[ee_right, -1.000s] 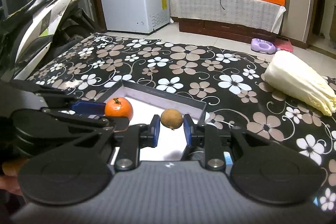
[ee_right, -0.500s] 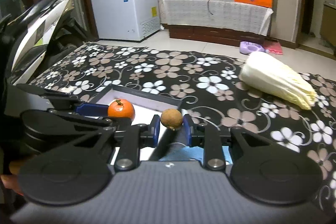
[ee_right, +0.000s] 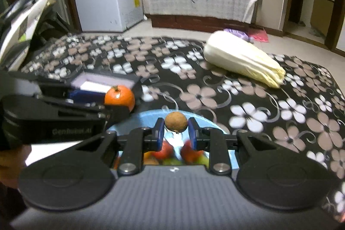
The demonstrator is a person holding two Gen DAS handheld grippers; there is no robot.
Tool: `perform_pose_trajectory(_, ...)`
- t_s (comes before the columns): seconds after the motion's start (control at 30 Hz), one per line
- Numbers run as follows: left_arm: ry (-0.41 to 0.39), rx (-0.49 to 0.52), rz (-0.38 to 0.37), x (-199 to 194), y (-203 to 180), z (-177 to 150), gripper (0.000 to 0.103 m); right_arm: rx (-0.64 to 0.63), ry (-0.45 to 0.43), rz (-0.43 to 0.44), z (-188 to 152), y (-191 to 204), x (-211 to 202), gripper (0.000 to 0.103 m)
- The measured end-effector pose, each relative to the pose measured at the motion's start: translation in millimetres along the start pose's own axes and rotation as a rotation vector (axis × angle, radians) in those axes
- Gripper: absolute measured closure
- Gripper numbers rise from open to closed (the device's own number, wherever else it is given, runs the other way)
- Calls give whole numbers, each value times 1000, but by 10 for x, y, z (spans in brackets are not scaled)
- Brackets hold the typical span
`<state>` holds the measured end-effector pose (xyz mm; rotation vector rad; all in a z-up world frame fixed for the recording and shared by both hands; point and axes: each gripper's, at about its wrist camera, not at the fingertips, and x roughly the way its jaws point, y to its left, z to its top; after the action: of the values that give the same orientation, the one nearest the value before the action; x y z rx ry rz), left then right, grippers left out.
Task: Organize fruits
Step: 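Carry the tangerine and kiwi fruit over to the blue plate, then lower the kiwi fruit onto the blue plate and open the right tool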
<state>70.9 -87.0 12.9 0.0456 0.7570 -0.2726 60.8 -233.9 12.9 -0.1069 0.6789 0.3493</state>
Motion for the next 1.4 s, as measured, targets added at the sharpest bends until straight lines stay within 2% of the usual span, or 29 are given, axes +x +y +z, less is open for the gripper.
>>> perform_pose_trajectory(0.23,22,33,-35,102,-274,-53,59,-74,89,-23,-208,-19,-46,76)
perform_pose_trajectory(0.47,32,42,-56,143,-394,-96,59,-115,146,-45,-325,-39,-26,76)
perform_pose_trajectory(1.07,27,71,-70,77,-567,-202,59,-122,119,-43,-392,-25,-115,74)
perform_pose_trajectory(1.13,28,72,-75,61,-580,-216,59,-122,113,-38,-399,-14,-135,70)
perform_pose_trajectory(1.4,33,83,-82,21,-626,-271,59,-122,106,-30,-458,28,-222,70)
